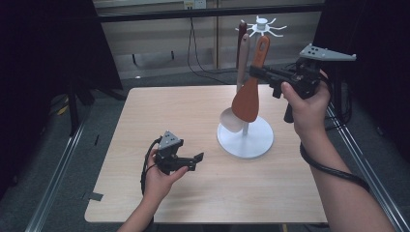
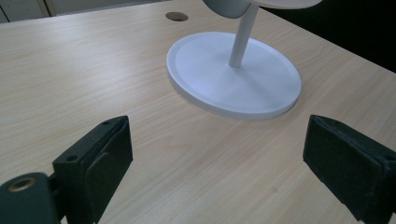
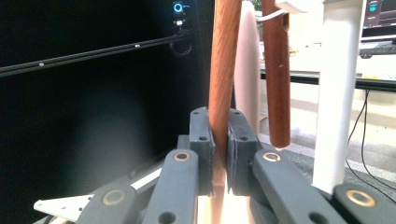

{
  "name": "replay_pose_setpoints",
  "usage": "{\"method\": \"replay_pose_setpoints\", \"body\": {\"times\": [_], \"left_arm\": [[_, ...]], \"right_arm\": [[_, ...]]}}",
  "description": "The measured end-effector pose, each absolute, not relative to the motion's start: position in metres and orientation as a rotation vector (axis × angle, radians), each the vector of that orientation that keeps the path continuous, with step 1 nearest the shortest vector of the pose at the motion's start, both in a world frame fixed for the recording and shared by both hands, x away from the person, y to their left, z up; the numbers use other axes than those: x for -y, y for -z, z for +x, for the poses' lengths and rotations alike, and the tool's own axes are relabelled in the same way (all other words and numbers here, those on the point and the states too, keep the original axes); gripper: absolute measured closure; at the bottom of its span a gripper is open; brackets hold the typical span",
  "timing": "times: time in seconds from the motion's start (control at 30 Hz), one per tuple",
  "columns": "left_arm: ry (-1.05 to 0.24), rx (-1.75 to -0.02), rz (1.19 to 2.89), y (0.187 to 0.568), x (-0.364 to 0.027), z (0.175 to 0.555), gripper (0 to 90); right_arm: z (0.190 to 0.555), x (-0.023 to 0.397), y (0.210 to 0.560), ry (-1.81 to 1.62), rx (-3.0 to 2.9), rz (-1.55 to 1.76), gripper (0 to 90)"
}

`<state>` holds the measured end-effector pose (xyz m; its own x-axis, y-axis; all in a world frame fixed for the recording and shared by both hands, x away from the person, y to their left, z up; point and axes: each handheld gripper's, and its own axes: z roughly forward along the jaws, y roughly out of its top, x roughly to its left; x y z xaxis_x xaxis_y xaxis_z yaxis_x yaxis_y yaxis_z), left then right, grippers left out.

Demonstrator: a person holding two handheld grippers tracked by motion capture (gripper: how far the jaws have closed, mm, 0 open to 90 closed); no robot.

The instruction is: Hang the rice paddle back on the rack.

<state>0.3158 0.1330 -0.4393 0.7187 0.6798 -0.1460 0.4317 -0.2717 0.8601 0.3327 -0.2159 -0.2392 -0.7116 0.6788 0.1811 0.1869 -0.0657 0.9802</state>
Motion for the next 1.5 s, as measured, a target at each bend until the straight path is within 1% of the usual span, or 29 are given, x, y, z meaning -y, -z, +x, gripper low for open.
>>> {"method": "replay_pose_setpoints", "body": {"times": [0.63,1.13,1.33,1.5], "left_arm": [[-0.316,-0.858,1.925,0.439,-0.135,0.316,8.2],[-0.316,-0.852,1.931,0.439,-0.134,0.314,8.2],[-0.315,-0.845,1.934,0.439,-0.133,0.313,8.2],[-0.315,-0.836,1.940,0.440,-0.132,0.313,8.2]], "right_arm": [[0.353,0.226,0.243,-1.872,-1.831,0.999,83.6],[0.355,0.230,0.252,-1.900,-1.777,1.052,78.6],[0.358,0.230,0.252,-1.911,-1.778,1.057,78.8],[0.360,0.232,0.255,-1.938,-1.762,1.080,77.3]]}}
